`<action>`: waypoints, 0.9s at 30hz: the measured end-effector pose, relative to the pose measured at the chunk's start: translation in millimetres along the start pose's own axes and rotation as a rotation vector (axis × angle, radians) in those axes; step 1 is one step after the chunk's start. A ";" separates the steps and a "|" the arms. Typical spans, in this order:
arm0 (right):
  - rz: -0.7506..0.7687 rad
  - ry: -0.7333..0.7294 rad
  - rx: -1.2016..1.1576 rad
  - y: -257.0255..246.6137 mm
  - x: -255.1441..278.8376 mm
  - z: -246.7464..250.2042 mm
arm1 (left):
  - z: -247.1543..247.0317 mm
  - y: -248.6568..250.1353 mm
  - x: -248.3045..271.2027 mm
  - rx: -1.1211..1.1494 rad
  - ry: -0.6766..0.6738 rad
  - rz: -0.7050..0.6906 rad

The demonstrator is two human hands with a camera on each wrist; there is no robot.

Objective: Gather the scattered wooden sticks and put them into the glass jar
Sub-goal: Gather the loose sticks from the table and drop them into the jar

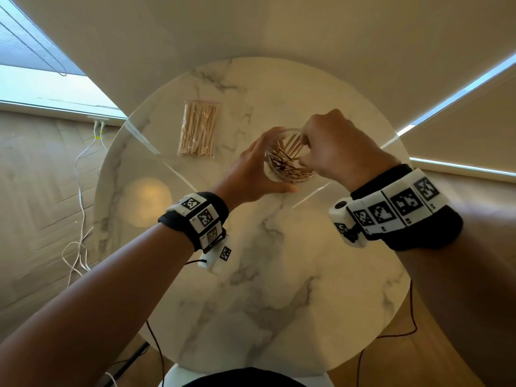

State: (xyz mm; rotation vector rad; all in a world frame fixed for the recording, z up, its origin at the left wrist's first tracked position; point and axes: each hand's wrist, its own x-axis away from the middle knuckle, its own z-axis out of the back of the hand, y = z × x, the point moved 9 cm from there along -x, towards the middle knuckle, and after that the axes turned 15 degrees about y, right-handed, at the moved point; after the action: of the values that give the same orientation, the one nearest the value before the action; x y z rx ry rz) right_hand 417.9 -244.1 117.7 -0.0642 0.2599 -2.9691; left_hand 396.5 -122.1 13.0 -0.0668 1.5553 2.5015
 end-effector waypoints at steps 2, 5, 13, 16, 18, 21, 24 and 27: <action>0.013 -0.079 0.024 -8.9 6.3 -10.5 | -1.0 0.9 0.2 0.013 0.002 -0.013; 0.078 -0.200 -0.084 -25.3 6.7 -27.4 | -1.5 -0.1 0.1 0.032 0.001 -0.019; 0.053 -0.179 -0.028 -11.3 -16.6 -37.9 | -2.1 -0.9 0.0 0.042 -0.006 -0.021; -0.013 -0.189 -0.007 -9.0 -19.3 -40.6 | -1.8 -1.1 0.6 0.017 -0.006 -0.038; 0.045 -0.278 -0.085 -20.6 -11.5 -51.3 | -1.5 -3.4 0.3 0.000 -0.003 -0.026; 0.117 -0.349 -0.145 -26.9 -0.1 -50.0 | -2.5 -5.3 0.2 -0.026 -0.019 -0.001; 0.064 -0.141 -0.233 -18.5 -0.7 -15.4 | -2.5 -5.5 -1.3 -0.026 -0.064 -0.019; 0.029 0.099 -0.467 -20.1 13.8 18.8 | 7.2 -13.0 1.0 -0.088 -0.133 -0.048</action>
State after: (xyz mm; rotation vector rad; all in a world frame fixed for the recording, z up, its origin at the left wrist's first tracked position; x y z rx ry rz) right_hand 402.3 -230.0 140.1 0.0320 0.9497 -2.8199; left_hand 398.4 -110.0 4.6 0.0485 1.3769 2.4814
